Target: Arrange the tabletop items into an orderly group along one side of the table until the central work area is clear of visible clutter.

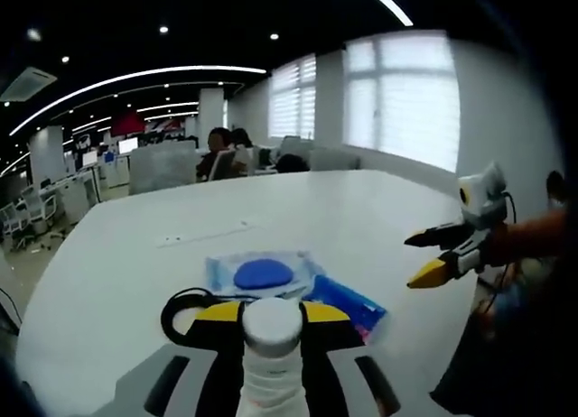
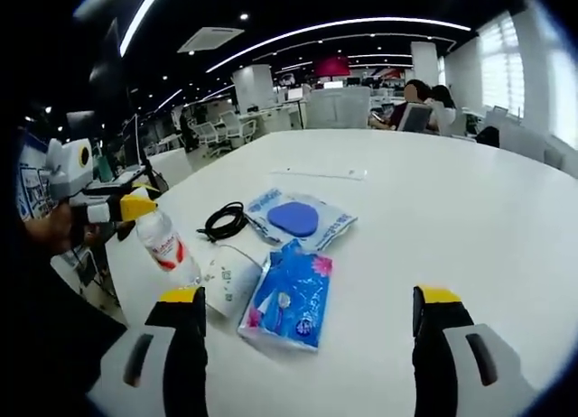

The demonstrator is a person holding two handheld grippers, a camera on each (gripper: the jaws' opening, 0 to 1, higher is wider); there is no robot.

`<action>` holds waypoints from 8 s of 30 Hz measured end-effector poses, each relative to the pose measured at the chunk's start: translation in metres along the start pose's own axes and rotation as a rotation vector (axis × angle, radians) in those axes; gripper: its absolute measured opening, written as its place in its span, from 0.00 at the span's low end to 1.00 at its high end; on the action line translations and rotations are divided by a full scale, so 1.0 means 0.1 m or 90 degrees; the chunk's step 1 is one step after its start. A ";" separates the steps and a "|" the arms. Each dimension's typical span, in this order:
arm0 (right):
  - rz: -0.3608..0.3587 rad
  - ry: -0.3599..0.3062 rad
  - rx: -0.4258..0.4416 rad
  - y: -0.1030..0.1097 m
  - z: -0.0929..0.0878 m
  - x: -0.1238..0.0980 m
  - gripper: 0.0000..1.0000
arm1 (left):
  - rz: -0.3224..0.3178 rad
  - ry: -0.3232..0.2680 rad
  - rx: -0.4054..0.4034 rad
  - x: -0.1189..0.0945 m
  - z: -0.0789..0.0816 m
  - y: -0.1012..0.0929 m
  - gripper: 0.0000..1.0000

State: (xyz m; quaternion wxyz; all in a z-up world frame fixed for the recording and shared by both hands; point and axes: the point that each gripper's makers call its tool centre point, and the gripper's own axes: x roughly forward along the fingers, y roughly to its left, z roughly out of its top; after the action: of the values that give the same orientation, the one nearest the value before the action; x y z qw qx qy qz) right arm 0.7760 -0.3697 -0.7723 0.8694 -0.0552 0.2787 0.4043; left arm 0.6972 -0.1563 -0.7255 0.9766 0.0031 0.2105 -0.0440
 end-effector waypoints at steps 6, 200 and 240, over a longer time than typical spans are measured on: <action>-0.008 -0.007 0.005 -0.02 0.02 -0.03 0.91 | -0.030 0.007 0.002 0.03 0.02 0.01 0.18; -0.011 0.038 0.044 0.08 0.06 0.49 0.96 | 0.271 -0.108 -0.052 1.25 0.64 2.07 0.18; -0.065 0.002 0.051 0.12 0.20 0.33 0.96 | -0.209 -0.096 0.067 1.22 1.05 1.95 0.16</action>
State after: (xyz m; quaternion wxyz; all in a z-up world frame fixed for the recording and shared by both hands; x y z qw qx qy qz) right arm 0.7937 -0.3329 -0.7713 0.8898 -0.0349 0.2931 0.3481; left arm 0.8678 0.0251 -0.6822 0.9679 0.0167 0.1316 -0.2136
